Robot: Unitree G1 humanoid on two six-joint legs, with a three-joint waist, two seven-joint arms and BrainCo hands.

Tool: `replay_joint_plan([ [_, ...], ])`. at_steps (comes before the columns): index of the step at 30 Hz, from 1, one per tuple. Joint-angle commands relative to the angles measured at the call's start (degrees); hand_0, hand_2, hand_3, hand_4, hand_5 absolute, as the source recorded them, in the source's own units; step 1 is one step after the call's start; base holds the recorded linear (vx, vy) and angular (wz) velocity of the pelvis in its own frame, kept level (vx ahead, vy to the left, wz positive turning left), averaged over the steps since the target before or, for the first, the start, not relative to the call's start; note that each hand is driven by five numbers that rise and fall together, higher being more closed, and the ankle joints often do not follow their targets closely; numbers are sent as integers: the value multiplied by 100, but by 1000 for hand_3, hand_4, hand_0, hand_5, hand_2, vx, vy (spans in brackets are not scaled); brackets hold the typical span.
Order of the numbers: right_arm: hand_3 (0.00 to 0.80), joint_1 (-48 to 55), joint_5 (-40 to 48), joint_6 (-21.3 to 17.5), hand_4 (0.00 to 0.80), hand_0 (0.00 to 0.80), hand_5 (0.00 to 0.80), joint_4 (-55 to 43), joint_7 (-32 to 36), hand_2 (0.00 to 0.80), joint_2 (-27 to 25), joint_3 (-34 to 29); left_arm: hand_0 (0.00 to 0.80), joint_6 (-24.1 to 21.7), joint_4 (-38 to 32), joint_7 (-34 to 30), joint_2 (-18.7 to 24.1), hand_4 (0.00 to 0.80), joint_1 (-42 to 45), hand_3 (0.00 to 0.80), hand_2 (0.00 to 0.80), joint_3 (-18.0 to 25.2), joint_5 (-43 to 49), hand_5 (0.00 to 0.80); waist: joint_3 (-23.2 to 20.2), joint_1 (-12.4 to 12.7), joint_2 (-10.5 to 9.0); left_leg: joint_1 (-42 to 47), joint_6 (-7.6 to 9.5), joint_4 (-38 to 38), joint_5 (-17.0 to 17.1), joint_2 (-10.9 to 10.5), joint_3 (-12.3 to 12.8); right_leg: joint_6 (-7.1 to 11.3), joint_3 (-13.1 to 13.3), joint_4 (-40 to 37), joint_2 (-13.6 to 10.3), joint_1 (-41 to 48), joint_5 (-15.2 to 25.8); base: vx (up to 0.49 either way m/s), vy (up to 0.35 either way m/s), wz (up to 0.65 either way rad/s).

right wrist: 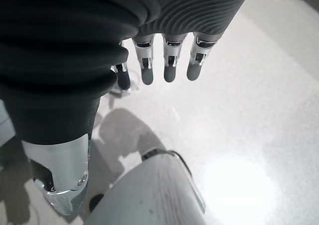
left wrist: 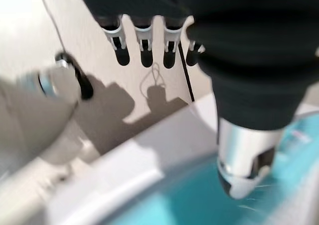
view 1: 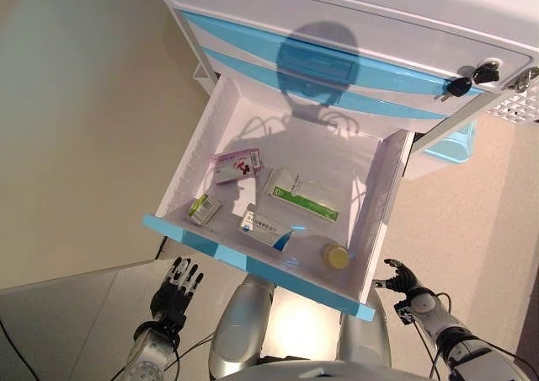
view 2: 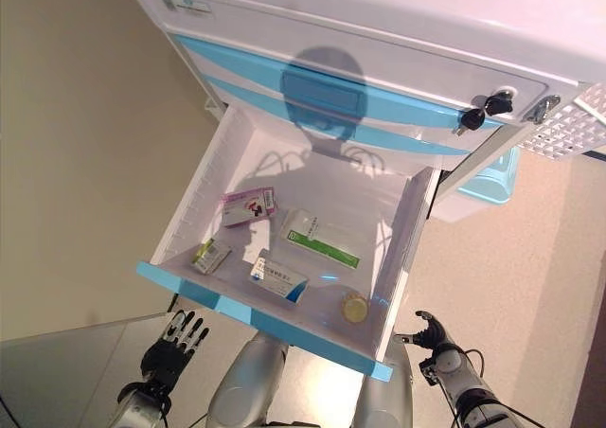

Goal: Open the drawer and pick up the medicine

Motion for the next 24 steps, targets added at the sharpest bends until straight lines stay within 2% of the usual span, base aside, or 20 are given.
replay_joint_plan([
  [1, 0, 186, 207, 5, 0, 0, 0, -2, -69, 0, -410, 70, 0, -43, 296, 215, 11, 0, 106, 0, 0, 216, 1050, 0, -51, -103, 9, 21, 527, 126, -261, -71, 372, 453, 381, -757, -11, 17, 1150, 0, 0, 0],
  [2, 0, 162, 234, -12, 0, 0, 0, -61, -58, 0, -429, 96, 0, 10, 931, 254, 0, 0, -254, 0, 0, 193, 1736, 0, -53, -149, -27, -6, 525, 108, -255, -50, 397, 450, 406, -805, 14, -3, 1161, 12, 33, -6],
  [3, 0, 123, 259, -7, 0, 0, 0, -43, -52, 0, -413, 112, 0, 11, 1340, 282, -19, 0, -455, 0, 0, 207, 2017, 0, -58, -174, -47, -25, 525, 109, -254, -33, 418, 446, 423, -809, 26, -34, 1174, 12, 33, -9],
  [4, 0, 120, 259, -7, 0, 0, 0, -42, -52, 0, -414, 112, 0, 8, 1347, 280, -20, 0, -461, 0, 0, 207, 2018, 0, -55, -172, -47, -26, 525, 109, -255, -33, 419, 446, 424, -808, 26, -36, 1174, 22, 38, -11],
  [6, 0, 1, 257, -13, 0, 0, 0, 69, -59, 0, -355, 178, 0, -1, 2372, 356, -45, 0, -1051, 0, 0, 249, 2736, 0, -79, -255, -136, -13, 527, 47, -254, 15, 482, 440, 467, -930, 89, -42, 1218, 30, 35, -14],
  [9, 0, -105, 171, -21, 0, 0, 0, 216, -73, 0, -320, 223, 0, -42, 3374, 493, -49, 0, -1525, 0, 0, 301, 3498, 0, -101, -335, -247, 37, 526, -55, -244, 62, 548, 457, 524, -1104, 152, -11, 1295, 31, 17, -22],
  [10, 0, -108, 171, -21, 0, 0, 0, 217, -73, 0, -320, 222, 0, -46, 3380, 492, -50, 0, -1531, 0, 0, 301, 3499, 0, -97, -333, -247, 41, 526, -57, -244, 63, 549, 457, 526, -1106, 153, -8, 1296, 25, 26, -19],
  [11, 0, -146, 122, -21, 0, 0, 0, 255, -87, 0, -364, 203, 0, -46, 3733, 548, -49, 0, -1706, 0, 0, 301, 3902, 0, -97, -383, -306, 65, 526, -101, -236, 88, 601, 468, 563, -1189, 181, -3, 1356, -52, 46, -23],
  [12, 0, -154, 96, -27, 0, 0, 0, 234, -90, 0, -403, 165, 0, -33, 3913, 573, -32, 0, -1792, 0, 0, 328, 4023, 0, -109, -418, -331, 24, 541, -214, -50, 106, 636, 430, 534, -1337, 192, -36, 1551, -42, 49, -27],
  [17, 0, -91, 39, -43, 0, 0, 0, 196, -89, 0, -681, -6, 0, 7, 4370, 499, -25, 0, -1830, 0, 0, 273, 4481, 0, -102, -523, -481, 216, 534, -486, 18, 178, 772, 504, 649, -1666, 286, 63, 1765, 5, 22, -24],
  [18, 0, 12, 3, -90, 0, 0, 0, -152, -33, 0, -888, -81, 0, 47, 4589, 463, -1, 0, -1838, 0, 0, 280, 4789, 0, -95, -571, -580, 312, 528, -603, 54, 219, 846, 541, 708, -1838, 332, 120, 1875, 25, 21, -26],
  [20, 0, 80, 2, -111, 0, 0, 0, -405, -20, 0, -1044, -153, 0, 53, 4643, 464, 7, 0, -1819, 0, 0, 254, 4927, 0, -99, -601, -626, 385, 519, -691, 71, 234, 882, 562, 734, -1944, 360, 171, 1926, 23, 22, -42],
  [21, 0, 314, -45, -199, 0, 0, 0, -1253, 25, 0, -1365, -320, 0, 83, 4766, 538, 6, 0, -1805, 0, 0, 247, 5247, 0, -106, -673, -720, 511, 499, -827, 113, 280, 953, 608, 775, -2096, 399, 242, 2006, 28, 36, -41],
  [22, 0, 476, 1, -252, 0, 0, 0, -1640, 86, 0, -1520, -450, 0, 103, 4800, 530, -5, 0, -1796, 0, 0, 224, 5357, 0, -107, -711, -760, 575, 490, -890, 127, 285, 970, 629, 787, -2163, 414, 298, 2044, 20, 27, -23],
  [24, 0, 627, 67, -300, 0, 0, 0, -1921, 132, 0, -1670, -575, 0, 110, 4811, 534, -20, 0, -1778, 0, 0, 200, 5499, 0, -121, -747, -802, 656, 485, -965, 142, 298, 1004, 649, 801, -2253, 441, 382, 2077, 20, 13, -28],
])
